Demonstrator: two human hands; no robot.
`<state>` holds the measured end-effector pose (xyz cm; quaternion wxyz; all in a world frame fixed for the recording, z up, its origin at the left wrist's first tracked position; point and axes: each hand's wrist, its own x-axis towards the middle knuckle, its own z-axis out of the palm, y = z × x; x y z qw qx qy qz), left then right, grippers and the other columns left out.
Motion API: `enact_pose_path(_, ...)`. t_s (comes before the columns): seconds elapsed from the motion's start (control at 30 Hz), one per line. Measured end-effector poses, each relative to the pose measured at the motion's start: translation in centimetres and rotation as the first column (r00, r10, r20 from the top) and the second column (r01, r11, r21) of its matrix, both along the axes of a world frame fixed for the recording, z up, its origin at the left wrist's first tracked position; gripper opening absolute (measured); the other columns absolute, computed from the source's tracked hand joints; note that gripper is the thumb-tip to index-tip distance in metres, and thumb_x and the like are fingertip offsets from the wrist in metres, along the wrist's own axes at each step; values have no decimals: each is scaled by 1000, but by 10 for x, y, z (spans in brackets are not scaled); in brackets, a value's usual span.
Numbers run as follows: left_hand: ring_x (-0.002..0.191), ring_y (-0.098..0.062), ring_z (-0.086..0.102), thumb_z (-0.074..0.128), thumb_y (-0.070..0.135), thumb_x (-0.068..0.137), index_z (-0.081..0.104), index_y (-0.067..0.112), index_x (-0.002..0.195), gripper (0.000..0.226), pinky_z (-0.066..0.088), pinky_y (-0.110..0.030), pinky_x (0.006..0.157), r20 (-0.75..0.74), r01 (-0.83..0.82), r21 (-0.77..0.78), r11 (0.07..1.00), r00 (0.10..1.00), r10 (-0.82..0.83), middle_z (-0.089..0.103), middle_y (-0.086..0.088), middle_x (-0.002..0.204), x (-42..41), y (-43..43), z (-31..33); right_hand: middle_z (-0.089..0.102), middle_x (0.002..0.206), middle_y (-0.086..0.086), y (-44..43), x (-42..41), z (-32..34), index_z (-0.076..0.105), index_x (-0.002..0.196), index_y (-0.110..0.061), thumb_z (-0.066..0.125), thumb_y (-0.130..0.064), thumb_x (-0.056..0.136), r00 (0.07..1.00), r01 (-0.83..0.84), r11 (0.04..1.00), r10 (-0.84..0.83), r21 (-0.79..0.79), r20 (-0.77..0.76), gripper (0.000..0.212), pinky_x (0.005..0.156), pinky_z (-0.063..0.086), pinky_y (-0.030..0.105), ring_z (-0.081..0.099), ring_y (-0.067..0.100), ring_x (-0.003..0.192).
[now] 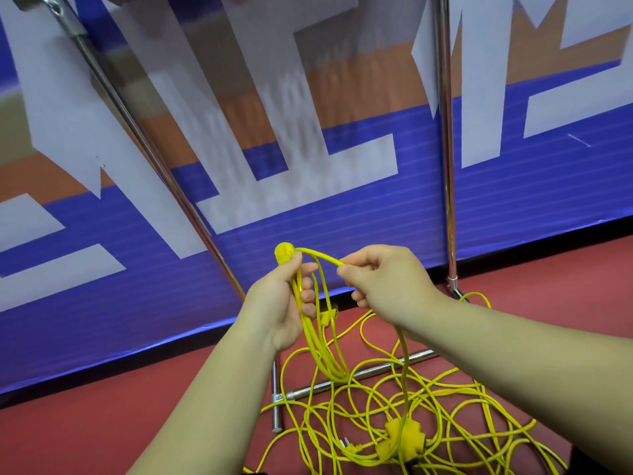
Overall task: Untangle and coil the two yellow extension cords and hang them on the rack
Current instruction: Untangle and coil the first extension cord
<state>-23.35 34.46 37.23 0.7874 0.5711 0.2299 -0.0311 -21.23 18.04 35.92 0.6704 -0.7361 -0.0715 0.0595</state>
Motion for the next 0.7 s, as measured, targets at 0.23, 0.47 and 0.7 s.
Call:
enact_pose_path(0.23,43,-7,40,63,28,97,64,13,82,21,28,-18,35,7,-64,-11,998,998,64,48,1,65,1,-7,3,71,64,12,6,-6,4,72,81,-16,78,-21,85,997,-43,997,47,-64,60,9,57,57,45,66,27,57)
enact_pose_path(0.47,49,-9,41,58,21,100,56,13,89,14,30,-20,36,146,-109,31,994,984,103,45,0,66,8,-7,8,69,64,5,9,-7,2,70,97,-16,72,-14,90,984,-171,982,166,77,60,7,56,53,25,63,9,56)
enact_pose_path(0.7,54,-9,48,48,22,105,57,16,82,25,36,-21,44,287,-278,-186,942,902,322,52,3,65,15,43,35,70,74,2,-16,-1,-23,59,103,-13,61,-8,97,888,-456,886,459,-82,16,8,64,48,18,64,12,65)
